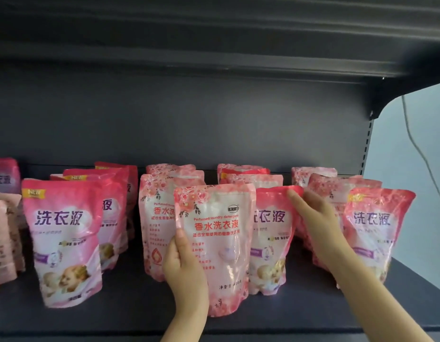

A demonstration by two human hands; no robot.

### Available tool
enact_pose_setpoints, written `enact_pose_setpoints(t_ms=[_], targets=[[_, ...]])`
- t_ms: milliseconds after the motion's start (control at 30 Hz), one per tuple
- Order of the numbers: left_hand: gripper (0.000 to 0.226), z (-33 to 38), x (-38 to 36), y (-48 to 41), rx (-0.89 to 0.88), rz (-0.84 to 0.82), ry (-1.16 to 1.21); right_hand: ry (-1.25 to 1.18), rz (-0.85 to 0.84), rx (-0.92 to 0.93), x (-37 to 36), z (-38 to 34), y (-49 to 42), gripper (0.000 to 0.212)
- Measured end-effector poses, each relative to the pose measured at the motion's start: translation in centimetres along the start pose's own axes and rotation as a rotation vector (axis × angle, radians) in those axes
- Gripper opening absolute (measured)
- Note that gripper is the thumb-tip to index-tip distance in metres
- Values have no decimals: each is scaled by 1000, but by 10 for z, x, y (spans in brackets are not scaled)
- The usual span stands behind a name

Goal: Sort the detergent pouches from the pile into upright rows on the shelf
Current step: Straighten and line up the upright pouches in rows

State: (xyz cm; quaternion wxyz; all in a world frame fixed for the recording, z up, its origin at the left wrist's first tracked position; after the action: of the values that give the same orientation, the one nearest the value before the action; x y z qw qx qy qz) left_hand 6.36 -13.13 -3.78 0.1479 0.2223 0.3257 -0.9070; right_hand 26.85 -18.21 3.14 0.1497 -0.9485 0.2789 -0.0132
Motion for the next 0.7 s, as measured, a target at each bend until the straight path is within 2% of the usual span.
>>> enact_pose_setpoints(t_ms=[67, 200, 367, 400, 500, 633, 700], targets=[[33, -4, -1, 2, -16, 0, -17, -111, -38, -37, -4, 8, -4, 28], [34, -5, -6, 5, -48, 14, -34, -228, 63, 57, 1, 10, -8, 21], [34, -10, -13, 6, -43, 7, -19, -169, 225, 212, 30, -9, 1, 53], [33, -11, -15, 7, -31, 6, -5, -147, 254, 237, 36, -16, 4, 50], [31, -15, -28, 13, -17, 4, 14, -115, 298, 246, 54, -32, 11, 25], [32, -17, -47, 18, -63, -41, -24, -156, 193, 192, 57, -37, 18, 22], [23, -18, -49, 21, -128, -51, -54, -201, 143, 156, 53, -35, 22, 21]])
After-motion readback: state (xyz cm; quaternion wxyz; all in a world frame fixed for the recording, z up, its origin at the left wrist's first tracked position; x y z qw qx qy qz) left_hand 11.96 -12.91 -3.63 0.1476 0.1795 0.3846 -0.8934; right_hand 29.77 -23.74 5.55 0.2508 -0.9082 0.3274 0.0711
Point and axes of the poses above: each hand's wrist, its own y-axis away from the middle knuckle, its own x-axis out of the back of the hand, z = x × y, the point moved 1 cm from there along -y, towards the middle knuckle, and after that the axes turned 13 degrees about -x, right-handed, at the moved point
